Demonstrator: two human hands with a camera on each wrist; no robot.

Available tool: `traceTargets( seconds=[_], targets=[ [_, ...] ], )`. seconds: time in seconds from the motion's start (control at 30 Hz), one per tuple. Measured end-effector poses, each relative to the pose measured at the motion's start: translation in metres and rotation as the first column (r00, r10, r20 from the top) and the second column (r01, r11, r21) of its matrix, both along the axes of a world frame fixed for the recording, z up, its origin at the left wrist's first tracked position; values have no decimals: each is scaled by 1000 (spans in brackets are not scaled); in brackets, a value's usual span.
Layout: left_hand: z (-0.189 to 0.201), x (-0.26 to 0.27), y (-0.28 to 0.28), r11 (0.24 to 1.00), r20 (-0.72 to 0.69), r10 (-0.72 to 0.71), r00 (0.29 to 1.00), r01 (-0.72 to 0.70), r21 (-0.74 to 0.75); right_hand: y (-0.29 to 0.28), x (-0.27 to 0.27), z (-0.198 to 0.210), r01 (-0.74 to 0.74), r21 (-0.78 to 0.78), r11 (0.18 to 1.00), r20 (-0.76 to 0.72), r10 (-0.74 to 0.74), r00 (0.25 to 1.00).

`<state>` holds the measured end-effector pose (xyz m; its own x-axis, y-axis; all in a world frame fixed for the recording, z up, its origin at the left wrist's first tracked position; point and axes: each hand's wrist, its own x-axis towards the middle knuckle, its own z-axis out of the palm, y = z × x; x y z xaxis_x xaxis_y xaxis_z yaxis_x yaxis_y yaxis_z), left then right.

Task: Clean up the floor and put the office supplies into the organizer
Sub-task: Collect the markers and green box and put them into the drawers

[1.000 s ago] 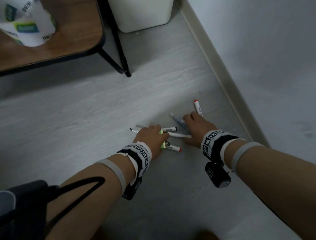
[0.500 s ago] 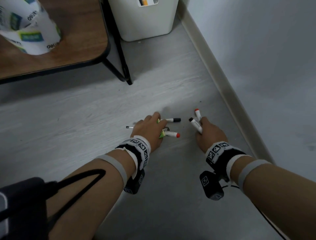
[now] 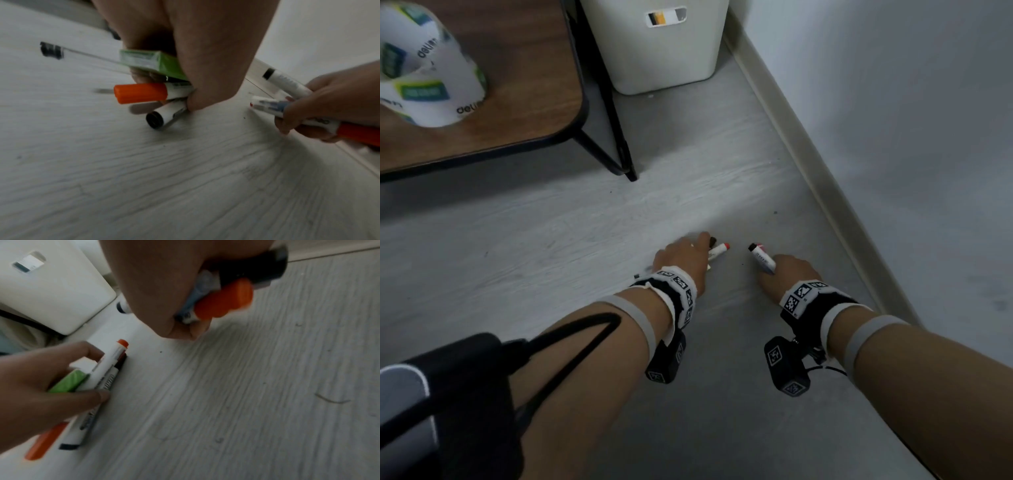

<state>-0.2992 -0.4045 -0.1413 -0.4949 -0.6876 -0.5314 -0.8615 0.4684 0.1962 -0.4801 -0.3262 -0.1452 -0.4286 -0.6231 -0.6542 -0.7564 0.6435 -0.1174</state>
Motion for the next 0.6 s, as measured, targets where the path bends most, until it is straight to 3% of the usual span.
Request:
traceTargets(
  seconds=[0.07, 0.13, 0.17, 0.23, 0.3, 0.37, 0.6],
  targets=[
    [2, 7, -3, 978, -68, 176, 982, -167, 127, -7, 6, 7, 14, -66, 998, 93, -8, 996],
    [5, 16, -8, 871, -163, 425, 891, -352, 343, -16, 17, 16, 129, -199, 971, 269, -72, 960],
    [6, 21, -9, 798, -224, 538, 812, -406, 446, -19, 25, 21, 237, -252, 938, 383, -128, 915],
    [14, 33, -14, 633, -324, 740, 590, -450, 630, -29, 46, 35, 399, -254, 881, 590, -186, 786],
    [29, 43, -16, 508, -352, 847, 398, -416, 754, -40, 67, 49, 432, -224, 874, 706, -160, 690],
    [42, 53, -18, 493, -388, 864, 321, -379, 783, -54, 86, 63, 418, -215, 883, 744, -129, 656],
    [107, 85, -21, 625, -570, 781, 256, -310, 717, -91, 128, 118, 385, -262, 885, 718, -88, 691]
  ],
)
